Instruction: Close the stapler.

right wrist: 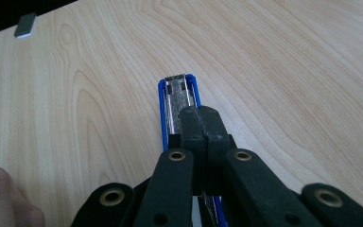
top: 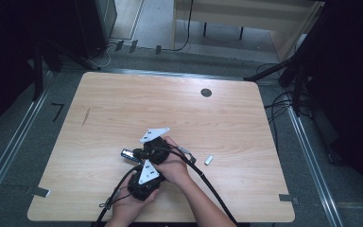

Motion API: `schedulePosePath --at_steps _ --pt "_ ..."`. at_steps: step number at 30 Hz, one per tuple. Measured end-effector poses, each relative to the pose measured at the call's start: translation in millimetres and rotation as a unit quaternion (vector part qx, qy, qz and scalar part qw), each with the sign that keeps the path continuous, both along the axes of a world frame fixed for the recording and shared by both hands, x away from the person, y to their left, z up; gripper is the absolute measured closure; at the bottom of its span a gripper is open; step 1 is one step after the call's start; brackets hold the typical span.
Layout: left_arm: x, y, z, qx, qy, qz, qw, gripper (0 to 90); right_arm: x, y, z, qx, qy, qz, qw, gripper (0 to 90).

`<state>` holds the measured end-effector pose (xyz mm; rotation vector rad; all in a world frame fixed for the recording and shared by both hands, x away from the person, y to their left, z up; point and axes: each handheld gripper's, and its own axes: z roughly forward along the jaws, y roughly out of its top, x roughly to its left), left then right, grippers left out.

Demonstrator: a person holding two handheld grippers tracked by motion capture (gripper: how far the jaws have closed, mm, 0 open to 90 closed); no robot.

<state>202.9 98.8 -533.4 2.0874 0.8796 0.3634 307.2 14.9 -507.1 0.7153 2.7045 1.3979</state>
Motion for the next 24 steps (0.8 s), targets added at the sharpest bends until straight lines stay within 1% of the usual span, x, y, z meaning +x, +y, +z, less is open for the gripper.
schedulePosePath --at_steps 2,5,8,14,18,22,24 --pt "0.0 0.0 0.0 0.000 0.000 0.000 1.0000 90.0 0.7 -0.4 0.0 0.000 0.004 0.001 1.0000 90.0" --pt "0.1 0.1 0.0 -0.002 0.001 0.001 1.0000 90.0 0.0 -0.3 0.1 0.000 -0.001 0.001 1.0000 90.0" --pt "0.0 0.4 0.2 0.000 0.001 0.000 1.0000 90.0 -0.5 -1.9 0.5 0.005 -0.005 -0.001 1.0000 90.0" --pt "0.0 0.9 0.2 0.000 0.000 0.002 1.0000 90.0 -3.7 -10.4 7.9 0.032 -0.011 -0.007 0.9994 90.0" --pt "-0.6 1.1 0.4 0.004 -0.004 0.005 1.0000 90.0 -7.9 -21.1 15.9 0.050 -0.018 -0.010 0.9985 90.0" --pt "-0.4 1.8 0.4 0.003 -0.003 0.005 1.0000 90.0 -14.5 -33.3 22.4 0.062 -0.029 -0.021 0.9975 90.0" --pt "-0.2 2.0 0.2 0.001 -0.002 0.005 1.0000 90.0 -17.8 -43.3 24.7 0.059 -0.037 -0.042 0.9967 90.0"
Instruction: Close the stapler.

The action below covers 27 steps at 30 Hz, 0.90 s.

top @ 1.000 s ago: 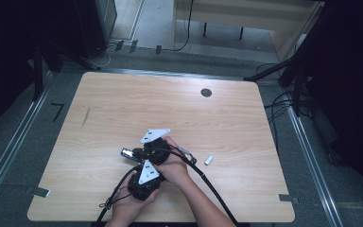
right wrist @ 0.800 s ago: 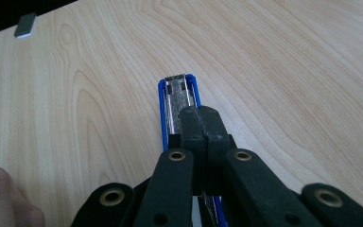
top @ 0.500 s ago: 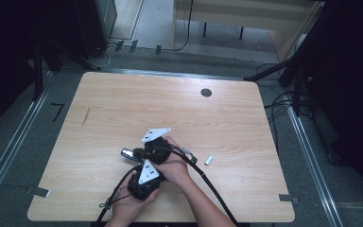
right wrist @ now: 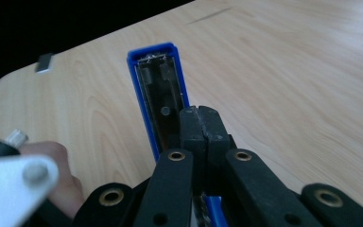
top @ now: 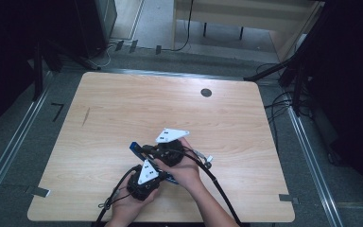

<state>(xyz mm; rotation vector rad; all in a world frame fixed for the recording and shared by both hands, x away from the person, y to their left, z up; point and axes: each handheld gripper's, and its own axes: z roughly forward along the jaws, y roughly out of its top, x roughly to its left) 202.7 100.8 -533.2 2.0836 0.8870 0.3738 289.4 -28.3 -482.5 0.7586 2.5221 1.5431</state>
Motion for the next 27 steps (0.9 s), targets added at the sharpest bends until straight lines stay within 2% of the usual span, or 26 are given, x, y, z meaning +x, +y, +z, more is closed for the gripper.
schedulePosePath --at_steps 2,5,6,8,18,27 --pt "0.1 0.2 -0.1 -0.002 0.001 0.001 1.0000 90.0 -0.1 -10.1 0.3 0.001 0.004 -0.021 0.9998 90.0" --pt "0.6 0.5 0.0 -0.003 0.003 0.001 1.0000 90.0 -0.4 -22.2 -1.6 0.014 0.022 -0.027 0.9993 90.0" --pt "0.5 0.4 0.0 -0.003 0.003 0.001 1.0000 90.0 -1.9 -23.4 -2.4 0.011 0.020 -0.029 0.9993 90.0" --pt "0.2 0.0 -0.1 -0.002 0.002 0.001 1.0000 90.0 -5.2 -23.5 -3.2 0.001 0.016 -0.032 0.9994 90.0" --pt "1.5 0.1 -0.1 -0.004 0.005 0.002 1.0000 90.0 -6.9 -19.5 -2.6 -0.003 0.019 -0.046 0.9987 90.0" --pt "1.6 -0.3 -0.2 -0.003 0.003 0.006 1.0000 90.0 -7.1 -11.8 -3.5 -0.015 0.011 -0.053 0.9984 90.0"
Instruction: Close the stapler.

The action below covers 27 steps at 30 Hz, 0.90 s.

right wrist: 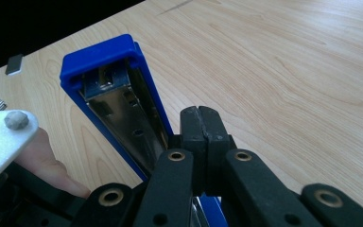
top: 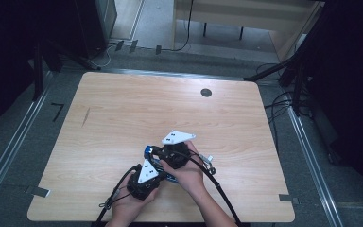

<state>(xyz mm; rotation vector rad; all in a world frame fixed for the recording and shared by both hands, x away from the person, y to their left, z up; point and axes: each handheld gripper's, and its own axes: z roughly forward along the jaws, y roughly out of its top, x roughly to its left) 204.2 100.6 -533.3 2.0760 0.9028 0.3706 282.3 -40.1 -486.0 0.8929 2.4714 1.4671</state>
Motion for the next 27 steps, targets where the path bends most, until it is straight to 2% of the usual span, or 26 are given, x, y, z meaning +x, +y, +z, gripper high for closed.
schedulePosePath --at_steps 4,9,17,27 --pt "-0.7 -1.0 0.0 0.007 -0.007 0.000 1.0000 90.0 0.4 0.9 0.6 -0.004 0.000 0.003 1.0000 90.0" --pt "-1.4 -1.7 -0.1 0.009 -0.009 0.000 0.9999 90.0 1.5 7.7 -0.9 -0.021 -0.009 0.009 0.9997 90.0" --pt "-1.6 -1.6 -0.1 0.010 -0.009 -0.001 0.9999 90.0 11.5 14.8 -7.9 0.002 0.020 0.024 0.9995 90.0" --pt "-2.1 -1.6 0.1 0.012 -0.009 -0.003 0.9999 90.0 19.1 31.1 -12.3 -0.012 0.025 0.045 0.9986 90.0"
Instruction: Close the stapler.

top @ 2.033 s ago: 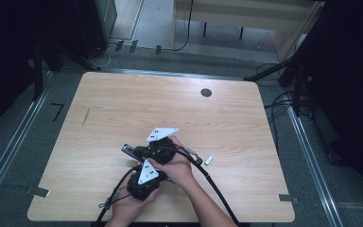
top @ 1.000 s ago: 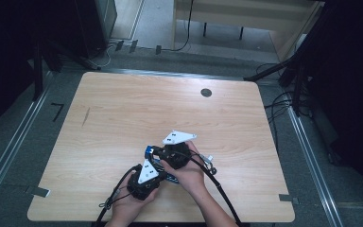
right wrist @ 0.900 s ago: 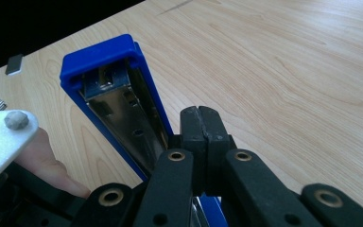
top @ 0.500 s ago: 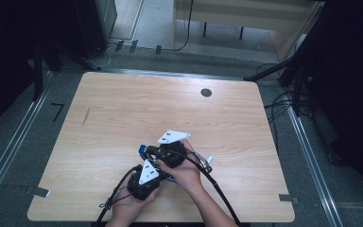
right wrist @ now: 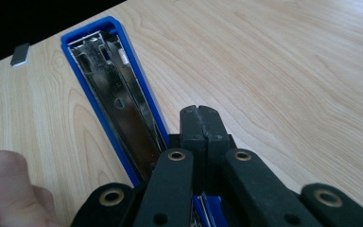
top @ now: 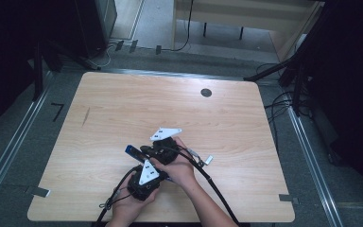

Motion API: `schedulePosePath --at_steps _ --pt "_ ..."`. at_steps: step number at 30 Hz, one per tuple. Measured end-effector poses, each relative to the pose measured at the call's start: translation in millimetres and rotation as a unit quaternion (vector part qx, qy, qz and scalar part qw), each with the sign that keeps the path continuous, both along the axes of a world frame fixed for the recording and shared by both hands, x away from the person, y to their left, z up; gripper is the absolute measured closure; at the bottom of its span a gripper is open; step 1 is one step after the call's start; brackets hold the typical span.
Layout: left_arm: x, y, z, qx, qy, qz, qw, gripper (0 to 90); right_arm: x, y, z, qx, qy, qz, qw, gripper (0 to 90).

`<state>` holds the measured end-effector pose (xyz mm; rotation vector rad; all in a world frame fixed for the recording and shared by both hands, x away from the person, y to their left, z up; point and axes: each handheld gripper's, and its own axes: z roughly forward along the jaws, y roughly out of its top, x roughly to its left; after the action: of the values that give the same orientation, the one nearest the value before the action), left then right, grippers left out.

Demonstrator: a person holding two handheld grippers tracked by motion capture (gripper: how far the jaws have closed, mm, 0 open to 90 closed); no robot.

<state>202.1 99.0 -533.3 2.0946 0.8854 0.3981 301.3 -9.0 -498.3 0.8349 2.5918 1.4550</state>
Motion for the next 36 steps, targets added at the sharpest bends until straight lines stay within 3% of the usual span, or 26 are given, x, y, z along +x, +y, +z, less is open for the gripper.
schedulePosePath --at_steps 7,12,16,19,25,31,36 --pt "-0.2 -0.1 -0.1 -0.001 0.001 0.001 1.0000 90.0 9.3 16.3 -8.7 -0.038 0.017 0.018 0.9990 90.0" --pt "0.4 0.4 -0.2 -0.005 0.001 0.006 1.0000 90.0 13.4 27.6 -13.6 -0.099 0.028 0.023 0.9944 90.0" --pt "1.4 1.5 -0.1 -0.009 0.004 0.007 0.9999 90.0 16.8 27.3 -14.3 -0.098 0.036 0.024 0.9942 90.0" --pt "1.3 1.5 -0.1 -0.009 0.005 0.004 0.9999 90.0 15.3 27.1 -13.6 -0.099 0.027 0.024 0.9945 90.0" --pt "0.7 1.0 0.0 -0.007 0.003 0.005 1.0000 90.0 11.5 22.4 -10.9 -0.075 0.011 0.020 0.9969 90.0" --pt "0.6 1.2 0.2 -0.004 0.002 0.005 1.0000 90.0 9.0 14.7 -8.1 -0.048 0.012 0.020 0.9986 90.0" --pt "0.1 1.0 0.2 -0.003 0.000 0.001 1.0000 90.0 3.3 12.1 -3.6 -0.040 -0.003 0.028 0.9988 90.0"
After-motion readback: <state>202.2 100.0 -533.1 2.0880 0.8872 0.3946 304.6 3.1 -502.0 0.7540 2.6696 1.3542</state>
